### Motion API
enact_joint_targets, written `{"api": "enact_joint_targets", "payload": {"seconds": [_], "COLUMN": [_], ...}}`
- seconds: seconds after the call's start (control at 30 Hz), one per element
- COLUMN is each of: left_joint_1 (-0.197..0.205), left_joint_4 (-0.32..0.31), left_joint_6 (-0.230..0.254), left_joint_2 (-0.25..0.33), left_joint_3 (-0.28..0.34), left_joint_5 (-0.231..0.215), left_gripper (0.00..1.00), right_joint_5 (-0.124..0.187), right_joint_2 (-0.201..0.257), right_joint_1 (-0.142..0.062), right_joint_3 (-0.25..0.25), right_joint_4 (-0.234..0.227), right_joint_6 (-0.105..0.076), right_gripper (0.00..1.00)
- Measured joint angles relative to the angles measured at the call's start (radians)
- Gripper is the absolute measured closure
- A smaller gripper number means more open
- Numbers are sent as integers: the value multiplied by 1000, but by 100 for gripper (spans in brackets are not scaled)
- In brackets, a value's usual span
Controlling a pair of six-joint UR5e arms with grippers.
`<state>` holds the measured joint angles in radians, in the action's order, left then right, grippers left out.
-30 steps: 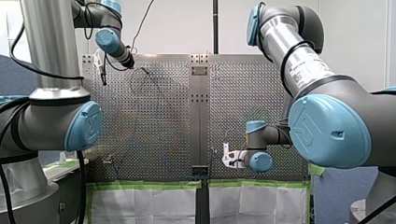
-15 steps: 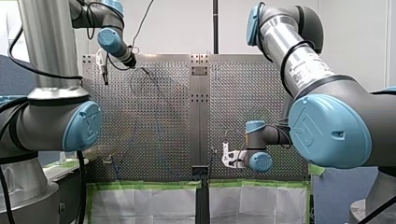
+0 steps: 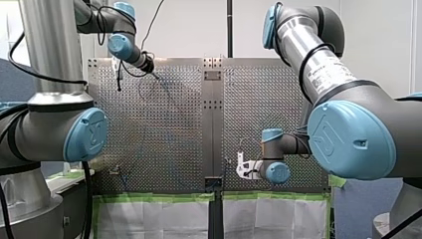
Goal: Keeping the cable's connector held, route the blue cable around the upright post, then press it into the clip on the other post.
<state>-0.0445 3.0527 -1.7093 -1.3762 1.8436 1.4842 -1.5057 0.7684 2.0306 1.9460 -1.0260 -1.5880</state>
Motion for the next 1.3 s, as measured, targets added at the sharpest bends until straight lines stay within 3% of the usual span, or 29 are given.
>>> {"api": "enact_joint_targets", "payload": {"seconds": [0.47,0.9,1.3], "left_joint_1": [-74,-178,-274], "left_joint_4": [-79,-182,-227], "left_joint_6": [100,204,305], "left_joint_2": [-42,-146,-216], "left_joint_3": [0,-20,-20], "left_joint_5": [40,143,243], "left_gripper": [0,0,0], "right_joint_5": [8,8,9], "right_joint_2": [0,0,0], "right_joint_1": [1,1,2], "right_joint_3": [0,0,0], "right_joint_4": [-6,-8,-10], "right_joint_6": [2,4,5], "right_gripper": [100,100,100]}}
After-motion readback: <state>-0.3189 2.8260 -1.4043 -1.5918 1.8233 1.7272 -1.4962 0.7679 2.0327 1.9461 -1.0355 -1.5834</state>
